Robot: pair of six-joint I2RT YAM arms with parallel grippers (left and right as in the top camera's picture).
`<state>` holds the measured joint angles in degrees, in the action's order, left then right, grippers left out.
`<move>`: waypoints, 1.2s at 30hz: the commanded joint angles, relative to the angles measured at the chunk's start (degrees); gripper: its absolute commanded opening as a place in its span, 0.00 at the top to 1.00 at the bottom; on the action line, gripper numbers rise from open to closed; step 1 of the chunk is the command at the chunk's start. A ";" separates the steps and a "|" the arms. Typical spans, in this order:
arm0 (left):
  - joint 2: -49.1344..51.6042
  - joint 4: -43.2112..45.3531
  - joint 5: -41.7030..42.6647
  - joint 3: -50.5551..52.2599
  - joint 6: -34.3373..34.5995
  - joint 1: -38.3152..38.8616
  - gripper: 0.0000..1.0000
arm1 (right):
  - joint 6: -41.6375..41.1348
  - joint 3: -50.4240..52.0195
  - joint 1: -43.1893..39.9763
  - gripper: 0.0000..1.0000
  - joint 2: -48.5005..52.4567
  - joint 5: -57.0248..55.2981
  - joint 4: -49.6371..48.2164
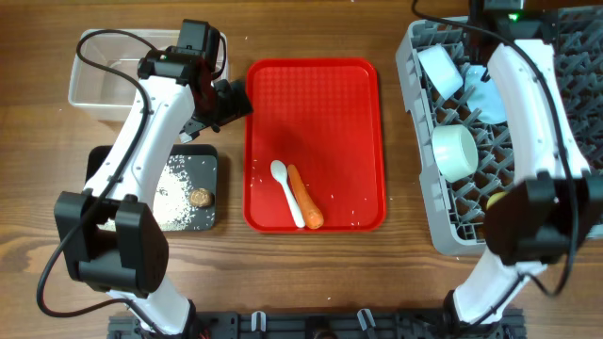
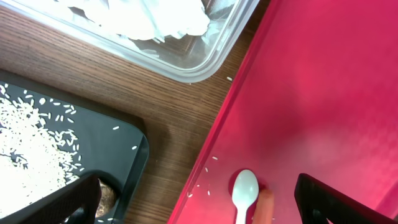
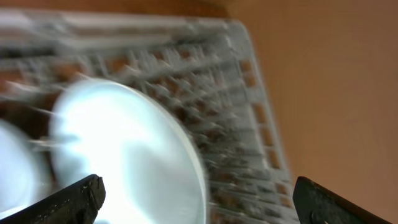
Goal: Sort waste into correct bins and load items into the dishwasher rack
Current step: 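Stand the white plate upright in the rack with the right gripper, then grasp the carrot on the red tray with the left gripper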
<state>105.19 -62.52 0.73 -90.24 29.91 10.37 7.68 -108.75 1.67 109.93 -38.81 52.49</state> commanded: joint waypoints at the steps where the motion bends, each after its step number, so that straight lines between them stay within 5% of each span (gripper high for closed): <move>1: -0.94 0.20 -0.59 0.35 0.39 -0.15 0.00 | -3.15 -1.29 2.60 0.00 -11.74 37.68 1.01; 3: -0.94 0.20 -0.59 0.35 0.39 -0.15 0.00 | -3.56 -1.27 2.67 0.07 -13.14 61.83 1.73; 5: -0.94 0.20 -0.59 0.35 0.39 -0.15 0.00 | -3.74 -1.05 3.39 0.11 -11.50 69.81 3.91; 11: -0.94 2.51 0.09 0.35 0.39 -0.02 0.00 | -3.32 -0.42 7.21 0.15 -6.73 65.16 10.14; 15: -0.94 0.00 11.47 0.35 -7.72 3.65 0.18 | -3.39 -0.42 7.06 0.11 -6.73 55.17 10.10; 17: -0.94 -1.66 10.91 0.35 -8.70 8.24 0.17 | -3.48 -0.42 6.36 0.09 -6.73 52.59 9.75; 20: -0.94 -1.97 11.47 0.35 8.74 17.16 0.12 | -5.46 -0.42 4.59 0.09 -6.73 51.01 9.77; 26: 0.83 -4.26 1.73 0.35 17.97 29.99 0.09 | -6.84 -0.42 3.82 0.09 -6.73 51.01 10.05; 36: 12.31 -7.19 1.27 0.37 24.81 30.99 0.18 | -6.80 -0.42 3.82 0.09 -6.73 51.01 11.56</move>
<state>115.72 -69.25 3.07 -90.19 52.12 41.34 1.50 -109.10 5.43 103.28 12.97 63.90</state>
